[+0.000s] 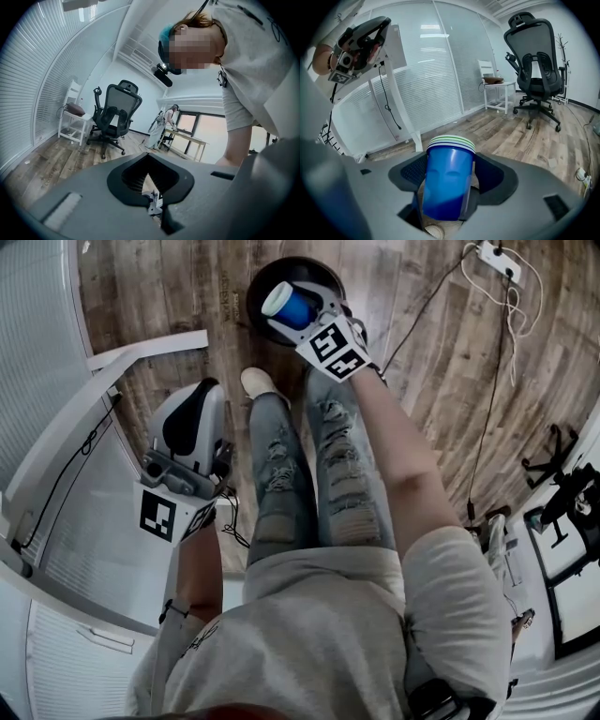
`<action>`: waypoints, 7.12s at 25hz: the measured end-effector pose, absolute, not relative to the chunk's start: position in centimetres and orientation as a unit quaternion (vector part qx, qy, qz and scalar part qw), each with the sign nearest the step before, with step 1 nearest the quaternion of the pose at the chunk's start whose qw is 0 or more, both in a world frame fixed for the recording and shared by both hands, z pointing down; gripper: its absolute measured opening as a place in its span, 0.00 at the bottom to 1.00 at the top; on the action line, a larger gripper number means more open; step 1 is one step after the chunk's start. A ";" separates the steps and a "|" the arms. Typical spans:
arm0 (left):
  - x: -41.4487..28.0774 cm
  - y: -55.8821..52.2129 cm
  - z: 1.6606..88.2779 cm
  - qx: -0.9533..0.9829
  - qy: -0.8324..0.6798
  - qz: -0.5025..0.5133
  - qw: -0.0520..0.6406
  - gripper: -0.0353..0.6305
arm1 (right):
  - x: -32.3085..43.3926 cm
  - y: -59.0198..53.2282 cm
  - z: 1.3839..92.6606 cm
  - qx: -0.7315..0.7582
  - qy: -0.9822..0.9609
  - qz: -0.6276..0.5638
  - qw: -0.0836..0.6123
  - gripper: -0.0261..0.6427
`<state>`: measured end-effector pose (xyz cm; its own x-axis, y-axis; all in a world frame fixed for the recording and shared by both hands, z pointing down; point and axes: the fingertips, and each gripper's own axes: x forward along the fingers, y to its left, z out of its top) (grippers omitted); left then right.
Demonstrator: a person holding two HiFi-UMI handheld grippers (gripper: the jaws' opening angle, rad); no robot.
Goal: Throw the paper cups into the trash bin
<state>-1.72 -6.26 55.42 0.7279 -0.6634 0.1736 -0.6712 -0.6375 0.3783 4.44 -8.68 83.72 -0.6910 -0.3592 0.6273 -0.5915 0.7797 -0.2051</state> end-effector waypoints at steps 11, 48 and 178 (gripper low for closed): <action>-1.6 -6.4 56.3 0.904 -0.368 0.016 0.219 0.04 | 5.2 -6.5 88.9 0.243 -0.874 0.238 0.347 0.48; -1.2 -6.0 55.7 0.910 -0.354 0.014 0.215 0.04 | 6.6 -7.3 90.4 0.274 -0.831 0.290 0.388 0.48; 0.3 -3.0 18.3 0.927 -0.370 -0.051 -0.034 0.04 | 6.6 -4.0 18.4 0.301 -0.952 -0.046 -0.045 0.06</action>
<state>0.32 -3.00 18.27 0.7217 -0.6817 -0.1203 -0.6887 -0.7245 -0.0260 6.56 -4.00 18.44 -0.8152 -0.5680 -0.1134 -0.5763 0.8150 0.0602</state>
